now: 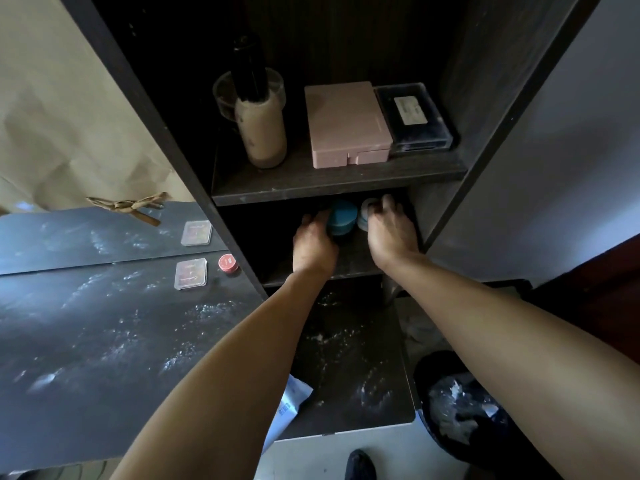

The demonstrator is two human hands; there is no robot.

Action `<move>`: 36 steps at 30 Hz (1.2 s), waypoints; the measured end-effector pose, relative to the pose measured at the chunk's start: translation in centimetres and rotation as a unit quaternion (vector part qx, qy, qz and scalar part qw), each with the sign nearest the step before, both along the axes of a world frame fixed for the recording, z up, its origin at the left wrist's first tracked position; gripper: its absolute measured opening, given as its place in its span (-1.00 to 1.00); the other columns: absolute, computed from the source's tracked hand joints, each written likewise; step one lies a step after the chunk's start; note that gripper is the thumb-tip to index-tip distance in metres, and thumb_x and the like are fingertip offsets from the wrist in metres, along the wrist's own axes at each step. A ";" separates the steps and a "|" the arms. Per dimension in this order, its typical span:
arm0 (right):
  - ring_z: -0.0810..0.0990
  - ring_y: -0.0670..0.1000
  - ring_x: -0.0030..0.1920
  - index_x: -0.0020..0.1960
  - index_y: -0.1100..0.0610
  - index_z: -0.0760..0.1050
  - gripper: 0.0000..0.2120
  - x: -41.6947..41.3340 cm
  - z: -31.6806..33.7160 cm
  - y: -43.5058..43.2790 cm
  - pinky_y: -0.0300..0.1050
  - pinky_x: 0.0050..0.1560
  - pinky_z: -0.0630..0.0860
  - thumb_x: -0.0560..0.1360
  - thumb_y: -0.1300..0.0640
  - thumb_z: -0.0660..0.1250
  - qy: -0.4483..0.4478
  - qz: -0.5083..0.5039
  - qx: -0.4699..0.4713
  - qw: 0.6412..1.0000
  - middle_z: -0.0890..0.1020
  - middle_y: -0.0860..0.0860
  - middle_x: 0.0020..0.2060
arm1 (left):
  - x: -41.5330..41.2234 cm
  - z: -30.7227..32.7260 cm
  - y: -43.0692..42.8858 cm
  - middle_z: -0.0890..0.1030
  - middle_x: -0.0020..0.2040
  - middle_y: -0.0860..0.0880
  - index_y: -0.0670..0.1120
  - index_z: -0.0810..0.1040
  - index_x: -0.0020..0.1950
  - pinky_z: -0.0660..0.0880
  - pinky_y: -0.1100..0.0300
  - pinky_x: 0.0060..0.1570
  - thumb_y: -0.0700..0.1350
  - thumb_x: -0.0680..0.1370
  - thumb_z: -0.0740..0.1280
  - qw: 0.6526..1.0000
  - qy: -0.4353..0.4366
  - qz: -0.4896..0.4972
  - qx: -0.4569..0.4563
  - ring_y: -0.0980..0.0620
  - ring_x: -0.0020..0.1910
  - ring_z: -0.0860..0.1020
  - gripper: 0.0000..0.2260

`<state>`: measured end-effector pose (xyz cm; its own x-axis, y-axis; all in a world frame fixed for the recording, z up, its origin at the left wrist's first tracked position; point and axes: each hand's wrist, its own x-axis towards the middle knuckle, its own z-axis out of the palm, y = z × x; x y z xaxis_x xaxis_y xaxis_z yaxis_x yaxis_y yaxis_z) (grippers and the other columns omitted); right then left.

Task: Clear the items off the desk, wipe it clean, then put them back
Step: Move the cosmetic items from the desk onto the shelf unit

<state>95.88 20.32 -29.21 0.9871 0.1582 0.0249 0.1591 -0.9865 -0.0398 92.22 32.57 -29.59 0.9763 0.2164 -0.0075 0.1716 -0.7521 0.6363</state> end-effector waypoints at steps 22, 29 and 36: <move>0.58 0.10 0.04 0.19 0.07 0.49 -0.74 -19.8 2.8 4.6 -0.03 -0.08 0.50 0.52 0.07 0.24 0.053 0.046 0.060 0.996 0.58 0.03 0.04 | -22.0 5.0 13.9 0.61 -0.01 -0.09 -0.09 0.52 -0.08 0.40 0.09 -0.21 -0.19 0.46 0.22 0.986 0.061 -0.098 0.119 -0.21 -0.03 0.54 -0.89; 0.56 0.11 0.07 0.17 0.06 0.47 -0.75 -23.3 2.6 14.4 -0.05 -0.05 0.47 0.52 0.08 0.19 0.090 0.100 0.075 0.988 0.57 0.00 0.06 | -26.9 5.0 23.3 0.59 0.10 -0.07 -0.04 0.52 0.18 0.43 0.07 -0.10 -0.15 0.49 0.22 0.982 0.101 -0.059 0.151 -0.18 0.07 0.53 -0.72; 0.54 0.17 0.09 0.19 0.11 0.44 -0.72 -18.2 1.2 21.3 0.01 -0.07 0.47 0.49 0.14 0.21 0.097 0.135 0.086 0.982 0.51 0.06 0.09 | -23.6 3.6 28.6 0.57 0.10 -0.10 -0.08 0.58 0.07 0.47 0.07 -0.05 -0.14 0.48 0.25 0.981 0.142 -0.036 0.127 -0.18 0.07 0.54 -0.79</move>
